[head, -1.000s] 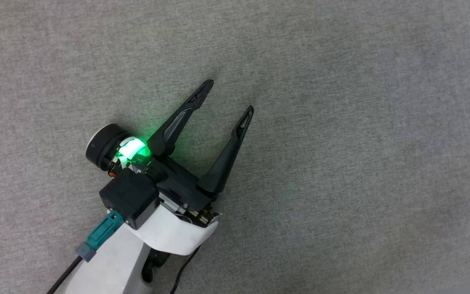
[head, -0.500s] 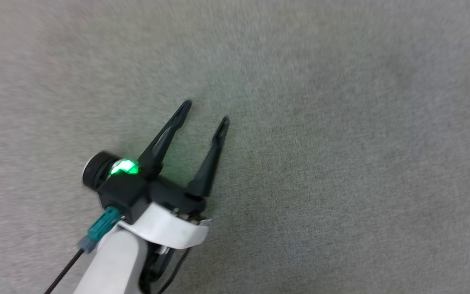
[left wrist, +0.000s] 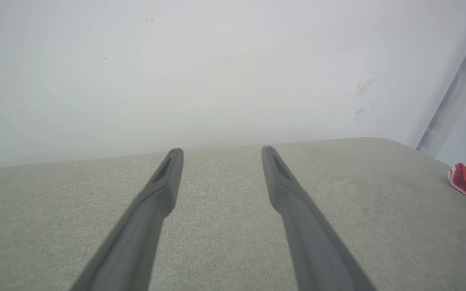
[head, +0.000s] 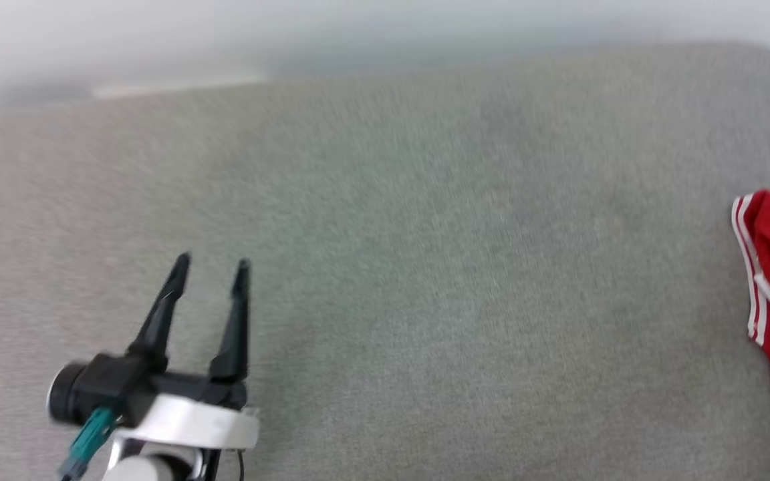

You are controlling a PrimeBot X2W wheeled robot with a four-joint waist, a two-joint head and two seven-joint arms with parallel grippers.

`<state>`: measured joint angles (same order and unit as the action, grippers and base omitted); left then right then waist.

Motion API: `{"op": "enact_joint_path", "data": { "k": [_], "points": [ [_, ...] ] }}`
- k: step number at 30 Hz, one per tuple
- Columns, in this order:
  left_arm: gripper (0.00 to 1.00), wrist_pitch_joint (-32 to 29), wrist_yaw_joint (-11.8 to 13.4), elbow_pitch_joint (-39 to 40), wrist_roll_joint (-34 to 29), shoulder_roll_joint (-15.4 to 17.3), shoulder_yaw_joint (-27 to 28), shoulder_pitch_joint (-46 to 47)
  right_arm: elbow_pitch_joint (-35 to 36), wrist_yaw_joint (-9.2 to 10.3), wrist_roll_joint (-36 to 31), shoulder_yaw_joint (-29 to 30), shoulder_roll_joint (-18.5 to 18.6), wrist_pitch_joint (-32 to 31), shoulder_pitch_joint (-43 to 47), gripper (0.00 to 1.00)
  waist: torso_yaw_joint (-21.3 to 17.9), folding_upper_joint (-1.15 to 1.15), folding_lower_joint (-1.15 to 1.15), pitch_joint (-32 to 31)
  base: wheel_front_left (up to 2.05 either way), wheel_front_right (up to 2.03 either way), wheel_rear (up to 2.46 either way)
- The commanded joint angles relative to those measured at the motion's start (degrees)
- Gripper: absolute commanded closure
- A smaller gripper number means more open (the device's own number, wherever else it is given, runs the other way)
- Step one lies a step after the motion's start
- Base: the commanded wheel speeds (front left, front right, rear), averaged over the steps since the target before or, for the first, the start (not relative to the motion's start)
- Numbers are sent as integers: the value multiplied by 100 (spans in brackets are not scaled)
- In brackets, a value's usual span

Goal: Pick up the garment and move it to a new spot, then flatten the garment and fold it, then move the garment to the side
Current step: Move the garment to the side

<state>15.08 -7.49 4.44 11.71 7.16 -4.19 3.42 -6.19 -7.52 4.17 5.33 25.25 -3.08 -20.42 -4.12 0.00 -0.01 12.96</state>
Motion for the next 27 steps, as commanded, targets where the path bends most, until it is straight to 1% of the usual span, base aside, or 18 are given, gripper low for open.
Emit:
{"op": "enact_joint_path", "data": {
  "k": [1, 6, 10, 14, 18, 22, 27],
  "points": [
    [0, 10, 9, 22, 32, -38, 49, -126, 85, 7, 32, -1, -151, 64, 130, 0, 173, 0, 1, -354, 0, 0, 0],
    [0, 11, 9, -4, -85, -143, 322, -487, 447, 7, 222, -69, -889, 506, 749, 0, 275, 0, 1, -662, 0, 0, 0],
    [0, 11, 9, -50, -110, -187, 420, -704, 540, 7, 350, -202, -1343, 868, 1219, 0, 330, 0, 1, -841, 0, 0, 0],
    [0, 10, 9, -103, -137, -222, 440, -887, 478, 7, 524, -253, -1736, 1182, 1627, 0, 362, 0, 1, -987, 0, 0, 0],
    [0, 10, 9, -207, -81, -270, 400, -1028, 328, 7, 621, -311, -1944, 1404, 1959, 0, 391, 0, 1, -1076, 0, 0, 0],
    [0, 10, 9, -270, -117, -297, 443, -1085, 189, 6, 627, -402, -2047, 1589, 2172, 0, 427, 0, 1, -1117, 0, 0, 0],
    [0, 10, 8, -323, -154, -330, 476, -1133, 96, 6, 608, -429, -2151, 1694, 2228, 0, 432, 0, 1, -1126, 0, 0, 0]
  ]
}}
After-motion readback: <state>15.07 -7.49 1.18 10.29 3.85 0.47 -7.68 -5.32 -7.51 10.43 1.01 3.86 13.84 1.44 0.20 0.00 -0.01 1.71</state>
